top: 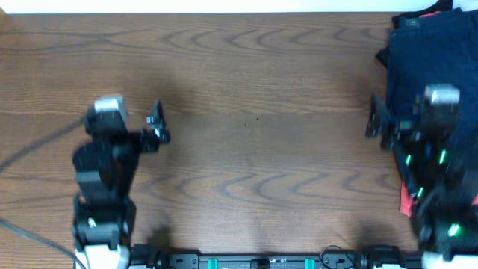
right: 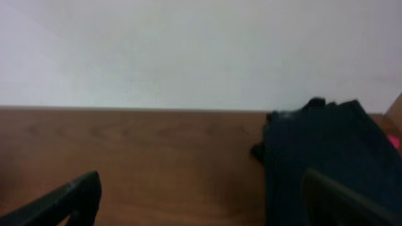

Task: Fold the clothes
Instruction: 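Reach the right gripper to the top navy shorts on the stack, then grasp the navy shorts with the right gripper and pull them left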

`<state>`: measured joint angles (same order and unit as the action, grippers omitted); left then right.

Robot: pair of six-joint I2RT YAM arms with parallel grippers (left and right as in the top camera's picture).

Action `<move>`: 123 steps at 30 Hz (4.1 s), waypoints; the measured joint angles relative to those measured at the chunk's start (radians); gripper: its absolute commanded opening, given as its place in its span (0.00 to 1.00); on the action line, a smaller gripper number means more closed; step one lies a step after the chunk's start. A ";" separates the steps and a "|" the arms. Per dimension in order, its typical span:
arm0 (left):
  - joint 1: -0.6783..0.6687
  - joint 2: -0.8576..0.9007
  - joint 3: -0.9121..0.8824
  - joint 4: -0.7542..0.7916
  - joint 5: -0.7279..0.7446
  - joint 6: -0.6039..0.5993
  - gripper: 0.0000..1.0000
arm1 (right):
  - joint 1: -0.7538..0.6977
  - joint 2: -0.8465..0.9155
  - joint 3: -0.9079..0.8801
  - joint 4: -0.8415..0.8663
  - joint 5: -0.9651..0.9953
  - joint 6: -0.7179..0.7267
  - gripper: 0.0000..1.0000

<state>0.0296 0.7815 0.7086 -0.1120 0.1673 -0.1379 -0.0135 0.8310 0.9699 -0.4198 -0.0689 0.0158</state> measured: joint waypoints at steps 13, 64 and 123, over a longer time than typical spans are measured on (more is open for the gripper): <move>-0.001 0.534 0.428 -0.285 0.179 0.000 0.98 | -0.033 0.753 0.732 -0.263 0.005 -0.142 0.98; -0.002 0.723 0.428 -0.240 0.161 0.000 0.88 | -0.178 1.315 0.793 -0.255 0.435 -0.192 0.01; 0.068 0.679 0.427 -0.379 0.140 0.016 0.89 | 0.166 1.454 0.874 -0.221 -0.161 -0.318 0.42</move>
<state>0.0971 1.4605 1.1358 -0.4908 0.3073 -0.1219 0.1524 2.2848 1.8442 -0.6407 -0.2302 -0.3019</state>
